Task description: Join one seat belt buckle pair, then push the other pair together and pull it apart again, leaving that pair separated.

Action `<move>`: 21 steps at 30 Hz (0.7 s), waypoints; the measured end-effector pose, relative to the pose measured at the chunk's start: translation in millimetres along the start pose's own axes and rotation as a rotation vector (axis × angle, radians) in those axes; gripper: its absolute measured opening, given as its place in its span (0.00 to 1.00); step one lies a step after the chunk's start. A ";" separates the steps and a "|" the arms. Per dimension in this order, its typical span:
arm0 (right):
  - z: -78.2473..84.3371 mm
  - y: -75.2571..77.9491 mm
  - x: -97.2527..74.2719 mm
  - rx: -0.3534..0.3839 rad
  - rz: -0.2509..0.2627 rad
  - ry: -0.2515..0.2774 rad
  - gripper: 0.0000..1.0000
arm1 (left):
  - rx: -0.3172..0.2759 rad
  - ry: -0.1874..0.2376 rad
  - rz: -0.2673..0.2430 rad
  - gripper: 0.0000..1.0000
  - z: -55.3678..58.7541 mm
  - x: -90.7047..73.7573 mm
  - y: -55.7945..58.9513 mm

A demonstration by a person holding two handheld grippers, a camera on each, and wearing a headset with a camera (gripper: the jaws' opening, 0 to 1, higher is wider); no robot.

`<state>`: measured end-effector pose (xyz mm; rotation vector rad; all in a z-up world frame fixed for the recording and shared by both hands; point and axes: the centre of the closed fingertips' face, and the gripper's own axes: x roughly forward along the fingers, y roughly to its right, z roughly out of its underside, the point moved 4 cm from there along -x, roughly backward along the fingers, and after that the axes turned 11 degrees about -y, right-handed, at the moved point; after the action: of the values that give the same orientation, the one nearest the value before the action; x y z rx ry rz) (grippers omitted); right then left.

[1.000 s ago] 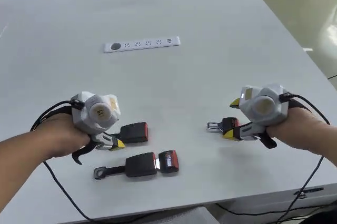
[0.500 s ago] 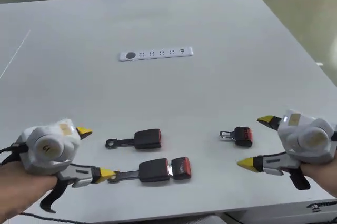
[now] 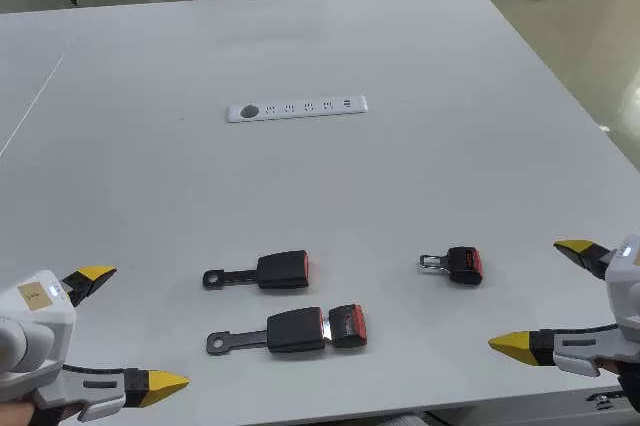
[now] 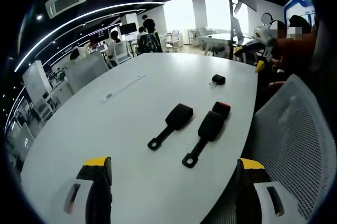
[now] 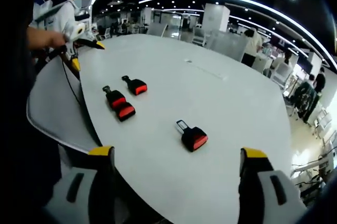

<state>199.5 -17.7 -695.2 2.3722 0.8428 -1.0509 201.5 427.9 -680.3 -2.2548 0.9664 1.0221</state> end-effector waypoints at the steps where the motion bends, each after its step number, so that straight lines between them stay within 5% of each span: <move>1: 1.4 0.9 -0.8 0.004 0.005 0.001 1.00 | -0.002 -0.001 -0.008 1.00 1.3 -0.4 -0.2; 5: 5.0 1.3 -2.2 0.051 0.013 0.000 1.00 | -0.014 0.000 -0.020 1.00 4.3 0.1 0.2; 21: 12.4 -9.6 -1.5 0.039 0.009 -0.031 1.00 | -0.016 -0.011 -0.010 1.00 8.6 3.7 11.7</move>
<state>185.8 -18.3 -703.0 2.3831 0.8067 -1.1065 190.5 424.7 -690.0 -2.2620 0.9449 1.0403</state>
